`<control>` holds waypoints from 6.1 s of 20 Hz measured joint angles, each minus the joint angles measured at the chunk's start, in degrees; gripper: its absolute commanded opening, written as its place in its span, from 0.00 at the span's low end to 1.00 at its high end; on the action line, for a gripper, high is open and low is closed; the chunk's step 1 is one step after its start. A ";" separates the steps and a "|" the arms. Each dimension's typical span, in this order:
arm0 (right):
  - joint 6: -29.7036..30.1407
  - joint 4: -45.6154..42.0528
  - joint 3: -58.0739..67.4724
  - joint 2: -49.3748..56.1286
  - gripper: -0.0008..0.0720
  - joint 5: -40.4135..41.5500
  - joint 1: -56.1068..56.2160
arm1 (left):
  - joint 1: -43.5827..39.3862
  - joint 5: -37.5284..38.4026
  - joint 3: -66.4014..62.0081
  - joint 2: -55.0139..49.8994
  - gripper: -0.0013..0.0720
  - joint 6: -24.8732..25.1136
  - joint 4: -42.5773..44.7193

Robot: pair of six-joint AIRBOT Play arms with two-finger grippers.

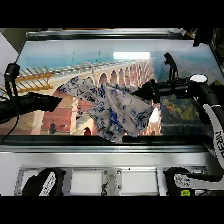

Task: Fold the clothes and pants, and hang the long-sleeved shirts on hangers.

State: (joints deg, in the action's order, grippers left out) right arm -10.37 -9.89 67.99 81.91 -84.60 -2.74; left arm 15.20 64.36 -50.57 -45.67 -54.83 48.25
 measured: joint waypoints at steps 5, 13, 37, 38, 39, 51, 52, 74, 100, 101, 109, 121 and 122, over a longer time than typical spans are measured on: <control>-2.19 0.02 0.00 -5.55 0.03 9.33 0.00 | -10.05 -4.90 5.64 2.45 0.94 -12.83 4.48; -4.09 0.00 0.00 -11.21 0.03 14.43 0.00 | -37.42 -16.74 1.66 -10.60 0.75 -34.51 15.02; -4.26 -0.42 0.00 -11.96 0.03 15.19 0.00 | -47.69 -23.93 -10.80 -34.29 0.04 -49.99 15.58; -4.57 -0.42 0.00 -11.96 0.03 15.17 -0.09 | -47.56 -23.93 -10.80 -34.45 0.04 -50.23 15.61; -5.07 -0.42 0.00 -11.98 0.03 15.17 -0.28 | -47.15 -23.87 -10.80 -34.32 0.04 -50.38 15.72; -9.68 -0.07 -0.02 -14.69 0.03 11.58 -2.71 | -28.68 -9.92 -10.82 -21.03 0.04 -46.77 24.22; -9.94 0.52 -0.02 -14.80 0.02 11.13 -2.71 | -27.80 -9.46 -10.82 -20.61 0.04 -46.53 24.26; -13.51 -8.44 -0.61 -17.33 0.03 5.01 -1.99 | -21.49 -7.43 -10.84 -19.87 0.04 -42.25 24.17; -10.64 1.42 -11.17 -25.22 0.03 10.43 -2.10 | -21.84 -7.76 -10.82 -18.99 0.04 -37.16 20.65; -10.80 0.76 -11.17 -25.38 0.02 10.34 -2.10 | -21.20 -7.52 -10.82 -19.02 0.04 -37.13 20.61; -13.18 -5.11 -11.17 -25.79 0.02 7.82 -2.10 | -19.41 -6.82 -10.82 -19.02 0.04 -36.74 20.68; -13.53 -15.02 -16.09 -26.62 0.02 8.79 -2.12 | -19.32 -4.35 -12.68 -19.04 0.04 -34.82 21.18; -13.49 -15.04 -16.63 -26.62 0.02 9.51 -2.14 | -19.32 -3.43 -13.88 -19.04 0.04 -34.58 21.29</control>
State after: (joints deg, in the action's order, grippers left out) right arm -23.86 -24.93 51.35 55.29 -75.09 -4.89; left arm -4.12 60.93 -64.45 -64.71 -89.41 69.54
